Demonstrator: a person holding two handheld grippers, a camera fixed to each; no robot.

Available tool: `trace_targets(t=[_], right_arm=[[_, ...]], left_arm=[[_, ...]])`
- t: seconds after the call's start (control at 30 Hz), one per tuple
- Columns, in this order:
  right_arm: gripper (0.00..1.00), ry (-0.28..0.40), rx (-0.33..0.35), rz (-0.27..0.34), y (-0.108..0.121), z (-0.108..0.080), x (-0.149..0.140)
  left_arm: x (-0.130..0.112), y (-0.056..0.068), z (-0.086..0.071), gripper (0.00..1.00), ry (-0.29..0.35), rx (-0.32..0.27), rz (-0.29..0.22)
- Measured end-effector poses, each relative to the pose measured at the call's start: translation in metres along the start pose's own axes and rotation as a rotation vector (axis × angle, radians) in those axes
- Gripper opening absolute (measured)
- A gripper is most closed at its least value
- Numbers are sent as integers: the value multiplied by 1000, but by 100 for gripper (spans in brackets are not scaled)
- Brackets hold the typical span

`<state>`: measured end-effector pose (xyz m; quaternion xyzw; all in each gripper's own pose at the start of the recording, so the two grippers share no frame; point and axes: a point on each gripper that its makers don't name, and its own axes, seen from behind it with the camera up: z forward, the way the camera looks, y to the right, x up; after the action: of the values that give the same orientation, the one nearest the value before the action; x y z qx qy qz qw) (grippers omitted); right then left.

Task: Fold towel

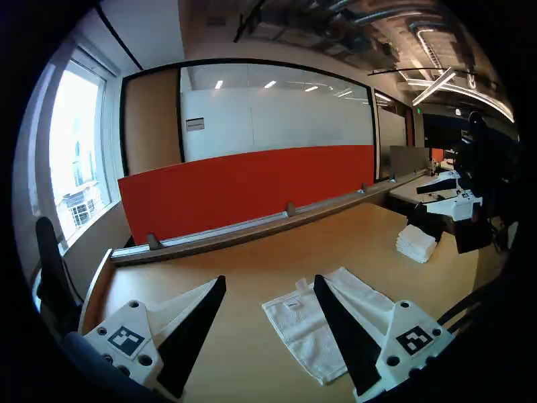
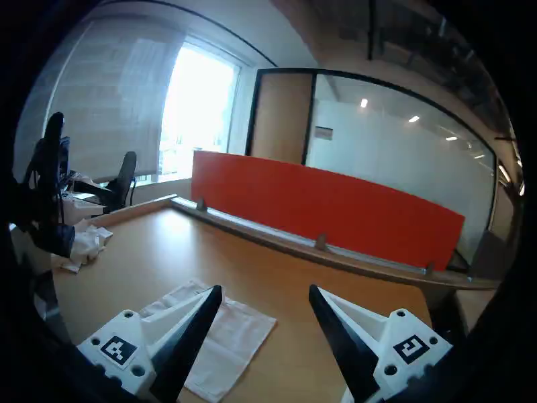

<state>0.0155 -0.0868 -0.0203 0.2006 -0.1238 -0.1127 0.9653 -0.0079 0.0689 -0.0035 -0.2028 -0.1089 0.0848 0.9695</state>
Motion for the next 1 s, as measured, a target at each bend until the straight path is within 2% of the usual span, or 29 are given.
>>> trace_targets(t=[0.27, 1.0], right_arm=[[100, -66, 74, -52, -15, 4, -23], [100, -217, 164, -68, -45, 20, -125]], left_arm=[[-25, 14, 4, 97, -49, -51, 16], [-117, 62, 13, 97, -174, -159, 50]])
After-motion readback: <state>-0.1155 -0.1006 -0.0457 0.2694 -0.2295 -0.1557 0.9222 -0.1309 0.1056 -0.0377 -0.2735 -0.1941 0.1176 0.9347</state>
